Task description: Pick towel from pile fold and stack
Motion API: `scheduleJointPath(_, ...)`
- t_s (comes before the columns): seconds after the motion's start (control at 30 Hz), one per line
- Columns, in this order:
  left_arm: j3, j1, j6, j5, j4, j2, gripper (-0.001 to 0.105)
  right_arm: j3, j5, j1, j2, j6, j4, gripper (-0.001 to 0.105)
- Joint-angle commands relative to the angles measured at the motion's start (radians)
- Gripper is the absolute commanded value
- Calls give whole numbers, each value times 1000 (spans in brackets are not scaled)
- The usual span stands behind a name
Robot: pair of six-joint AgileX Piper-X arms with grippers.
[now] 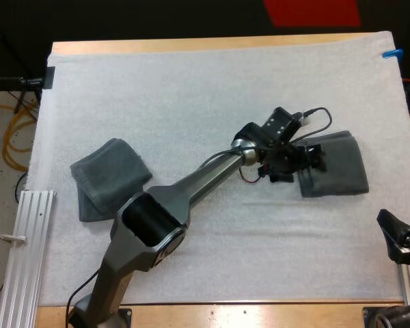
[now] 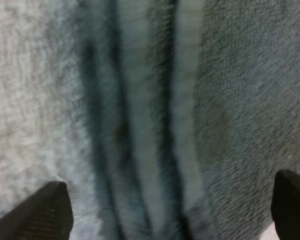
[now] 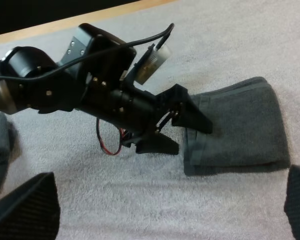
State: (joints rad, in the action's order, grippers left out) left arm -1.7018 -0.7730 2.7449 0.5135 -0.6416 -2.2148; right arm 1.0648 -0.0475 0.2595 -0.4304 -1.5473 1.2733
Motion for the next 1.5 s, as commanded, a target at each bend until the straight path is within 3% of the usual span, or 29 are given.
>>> scheduleJointPath(0.0, -22, -14, 22, 9, -11, -13, 80, 8, 6, -1, 3, 0, -4, 88)
scheduleJointPath(0.2, -96, -44, 34, 15, -14, -54, 80, 8, 6, -1, 3, 0, -4, 88)
scheduleJointPath(0.43, -105, -46, 33, 16, -18, -58, 76, 8, 6, -1, 3, 0, -4, 88)
scheduleJointPath(0.53, -105, -46, 33, 16, -18, -58, 52, 8, 6, -1, 3, 0, -4, 88)
scheduleJointPath(0.67, -105, -46, 20, 19, -17, -58, 4, 8, 6, -1, 3, 0, -4, 88)
scheduleJointPath(0.77, -105, -46, -38, 22, -6, -58, 0, 8, 6, -1, 3, 0, -4, 88)
scheduleJointPath(0.87, -118, -43, -146, 22, -15, -50, 0, 8, 6, -1, 3, 0, -4, 88)
scheduleJointPath(0.97, -130, -29, -310, 8, -76, -15, 0, 8, 6, -1, 3, 2, -4, 88)
scheduleJointPath(1.2, -131, 75, -721, -87, -321, 131, 0, 8, 6, -1, 3, 2, -15, 88)
scheduleJointPath(1.3, -131, 142, -854, -154, -431, 193, 0, 8, 6, -1, 3, 2, -36, 88)
scheduleJointPath(1.47, -131, 259, -964, -184, -584, 275, 0, 8, 6, -1, 3, 2, -85, 88)
